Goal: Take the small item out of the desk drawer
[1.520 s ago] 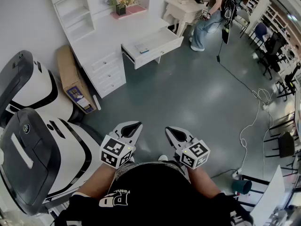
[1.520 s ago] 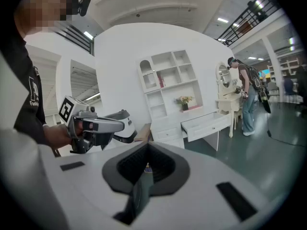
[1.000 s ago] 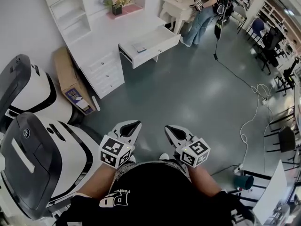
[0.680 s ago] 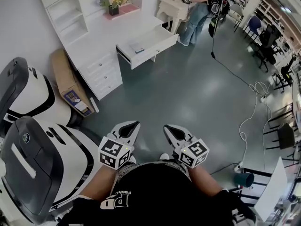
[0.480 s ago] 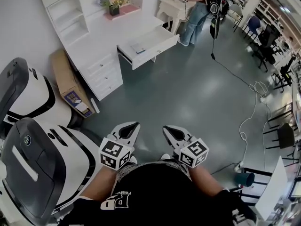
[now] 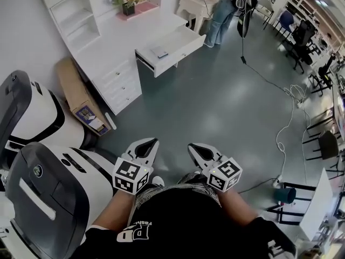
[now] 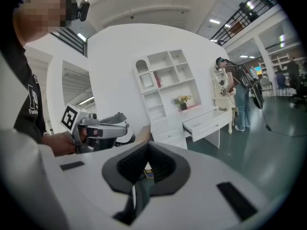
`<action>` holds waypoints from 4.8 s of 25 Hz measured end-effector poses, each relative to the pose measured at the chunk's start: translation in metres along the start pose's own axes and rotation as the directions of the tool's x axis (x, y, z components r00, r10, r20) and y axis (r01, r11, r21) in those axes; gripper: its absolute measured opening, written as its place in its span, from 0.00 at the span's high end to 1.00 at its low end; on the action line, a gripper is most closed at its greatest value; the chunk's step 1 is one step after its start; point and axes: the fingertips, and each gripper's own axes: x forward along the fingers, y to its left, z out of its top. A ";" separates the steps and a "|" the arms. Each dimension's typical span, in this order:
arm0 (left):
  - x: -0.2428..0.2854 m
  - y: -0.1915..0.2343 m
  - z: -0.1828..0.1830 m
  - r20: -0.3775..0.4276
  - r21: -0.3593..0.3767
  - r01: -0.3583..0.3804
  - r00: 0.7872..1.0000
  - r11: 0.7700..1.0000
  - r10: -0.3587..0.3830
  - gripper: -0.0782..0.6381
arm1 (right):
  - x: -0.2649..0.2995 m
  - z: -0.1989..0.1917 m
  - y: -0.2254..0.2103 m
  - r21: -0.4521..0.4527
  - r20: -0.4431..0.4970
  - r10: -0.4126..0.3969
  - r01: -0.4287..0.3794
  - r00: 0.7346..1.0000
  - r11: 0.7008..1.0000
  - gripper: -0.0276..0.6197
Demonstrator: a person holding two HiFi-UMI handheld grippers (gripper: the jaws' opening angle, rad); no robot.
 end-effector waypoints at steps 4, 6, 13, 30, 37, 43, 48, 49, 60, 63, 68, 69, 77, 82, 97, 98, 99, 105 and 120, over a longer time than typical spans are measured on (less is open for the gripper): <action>-0.005 0.007 -0.017 -0.034 -0.008 0.019 0.999 1.000 -0.019 0.87 | 0.008 -0.014 0.012 0.020 -0.029 -0.015 0.016 0.999 1.000 0.94; -0.007 0.009 -0.022 -0.046 -0.011 0.024 0.999 1.000 -0.025 0.87 | 0.011 -0.013 0.013 0.019 -0.038 -0.021 0.022 0.999 1.000 0.94; 0.000 0.023 -0.022 -0.041 -0.028 0.013 0.999 1.000 -0.014 0.87 | 0.021 -0.005 -0.004 0.056 -0.025 -0.044 0.046 0.999 0.997 0.94; 0.105 0.082 0.042 0.001 -0.111 -0.056 0.998 0.992 0.057 0.87 | 0.081 0.053 -0.114 0.046 0.006 0.020 -0.020 1.000 0.999 0.94; 0.166 0.083 0.062 -0.048 -0.084 -0.065 0.997 0.994 0.061 0.87 | 0.089 0.078 -0.181 0.066 0.035 0.032 -0.034 0.999 0.997 0.94; 0.217 0.077 0.086 -0.048 -0.106 -0.072 0.997 0.992 0.067 0.87 | 0.090 0.105 -0.235 0.062 0.051 0.064 -0.067 0.997 0.996 0.94; 0.250 0.073 0.111 -0.038 -0.082 -0.102 0.994 0.991 0.099 0.87 | 0.082 0.122 -0.273 0.059 0.058 0.084 -0.088 0.995 0.994 0.94; 0.255 0.072 0.116 -0.035 -0.075 -0.107 0.994 0.991 0.104 0.87 | 0.082 0.124 -0.278 0.055 0.060 0.090 -0.093 0.994 0.994 0.94; 0.275 0.078 0.120 -0.071 -0.047 -0.154 0.986 0.987 0.150 0.87 | 0.090 0.122 -0.310 0.089 0.050 0.117 -0.122 0.992 0.989 0.94; 0.280 0.087 0.120 -0.066 -0.058 -0.160 0.986 0.985 0.156 0.87 | 0.100 0.126 -0.314 0.085 0.050 0.125 -0.128 0.991 0.988 0.94; 0.292 0.102 0.120 -0.057 -0.089 -0.162 0.986 0.983 0.157 0.87 | 0.115 0.131 -0.321 0.066 0.032 0.129 -0.131 0.991 0.989 0.94; 0.294 0.105 0.121 -0.054 -0.095 -0.161 0.986 0.982 0.156 0.87 | 0.117 0.131 -0.323 0.065 0.028 0.127 -0.129 0.991 0.990 0.94; 0.314 0.128 0.137 -0.043 -0.050 -0.164 0.986 0.985 0.162 0.87 | 0.139 0.136 -0.345 0.075 0.003 0.105 -0.105 0.994 0.992 0.94; 0.326 0.155 0.139 -0.055 -0.066 -0.167 0.985 0.984 0.164 0.87 | 0.168 0.143 -0.357 0.080 -0.008 0.112 -0.111 0.994 0.991 0.94; 0.372 0.290 0.181 -0.054 -0.115 -0.202 0.979 0.973 0.197 0.87 | 0.300 0.188 -0.394 0.073 -0.086 0.152 -0.146 0.985 0.987 0.94; 0.374 0.298 0.184 -0.055 -0.116 -0.202 0.979 0.973 0.196 0.87 | 0.308 0.194 -0.397 0.066 -0.088 0.151 -0.146 0.985 0.987 0.94; 0.376 0.307 0.186 -0.058 -0.115 -0.202 0.979 0.973 0.196 0.87 | 0.318 0.200 -0.399 0.058 -0.091 0.151 -0.146 0.984 0.988 0.94; 0.390 0.365 0.206 -0.056 -0.102 -0.195 0.980 0.975 0.190 0.87 | 0.375 0.221 -0.409 0.038 -0.141 0.160 -0.157 0.977 0.987 0.94; 0.407 0.454 0.233 -0.055 -0.048 -0.173 0.984 0.984 0.170 0.87 | 0.462 0.256 -0.417 0.008 -0.184 0.138 -0.139 0.973 0.990 0.94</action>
